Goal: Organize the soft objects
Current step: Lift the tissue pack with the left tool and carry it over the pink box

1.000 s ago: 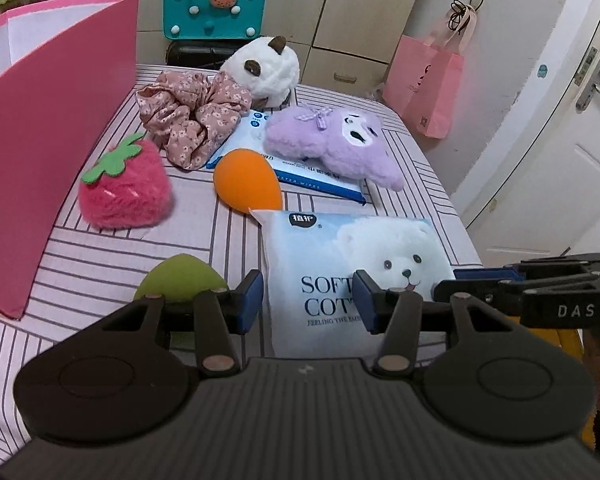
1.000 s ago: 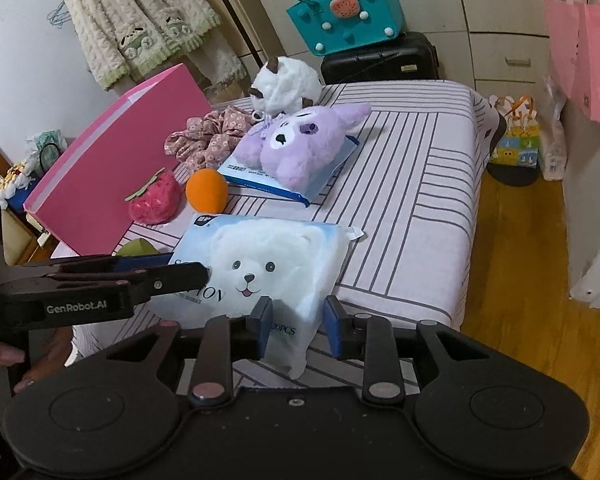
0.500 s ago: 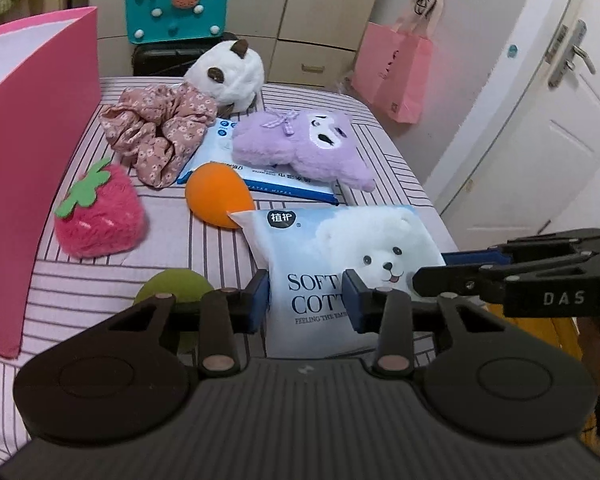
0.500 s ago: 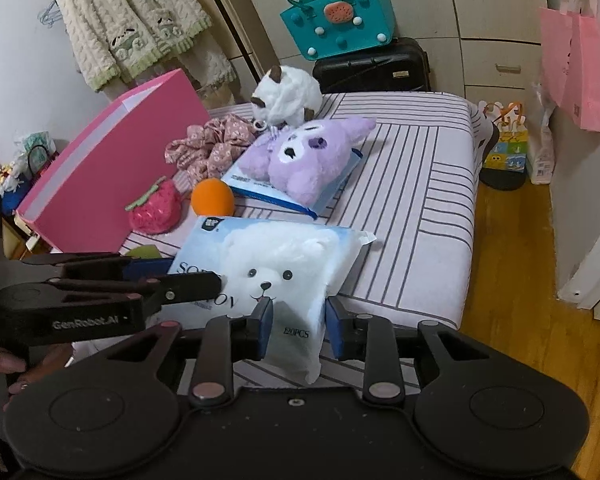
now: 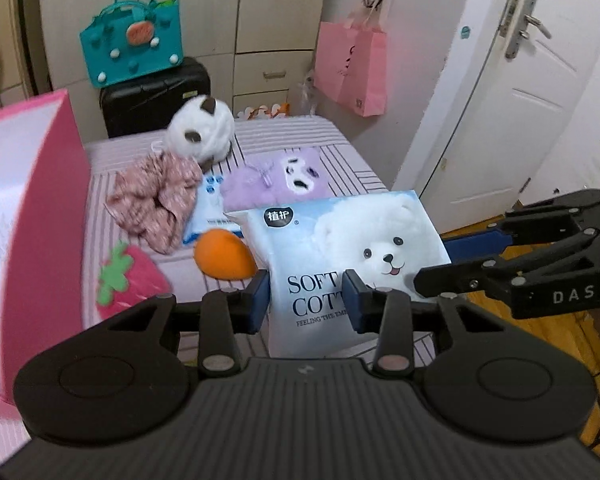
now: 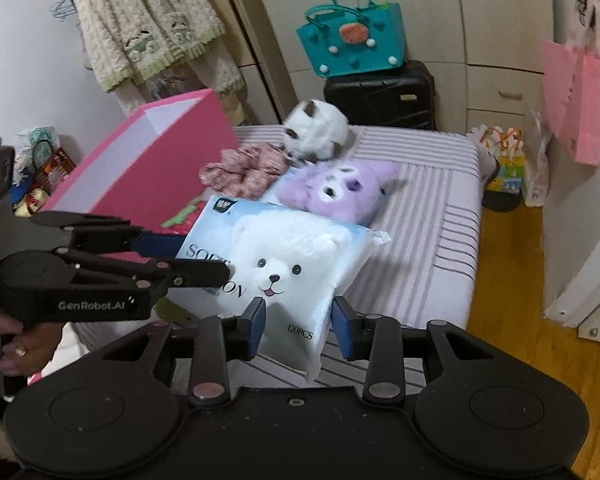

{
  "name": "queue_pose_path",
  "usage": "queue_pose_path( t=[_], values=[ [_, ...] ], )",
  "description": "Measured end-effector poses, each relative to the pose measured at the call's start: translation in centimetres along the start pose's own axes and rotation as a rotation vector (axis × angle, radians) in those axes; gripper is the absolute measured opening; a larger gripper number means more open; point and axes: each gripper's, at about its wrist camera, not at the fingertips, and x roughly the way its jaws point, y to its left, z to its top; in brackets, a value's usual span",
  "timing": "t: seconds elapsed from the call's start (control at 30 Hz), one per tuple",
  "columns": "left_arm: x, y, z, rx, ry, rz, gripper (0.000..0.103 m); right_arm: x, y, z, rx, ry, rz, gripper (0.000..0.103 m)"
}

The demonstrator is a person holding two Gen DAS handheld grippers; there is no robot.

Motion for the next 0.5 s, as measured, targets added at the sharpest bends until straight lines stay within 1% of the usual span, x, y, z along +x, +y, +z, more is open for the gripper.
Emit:
queue_pose_path(
  t=[0.2,0.33,0.5],
  values=[
    [-2.8,1.7,0.4,0.051,-0.009,0.0,0.038,-0.3,3.0,1.2,-0.057,0.009,0.022,0.048],
    [-4.5,3.2,0.6,0.05,0.014,-0.008,0.038,-0.1,5.0,2.3,-0.087,0.019,0.02,0.049],
    [-7.5,5.1,0.9,0.047,-0.017,0.029,0.038,-0.1,8.2,3.9,-0.145,0.018,0.053,0.051]
  ],
)
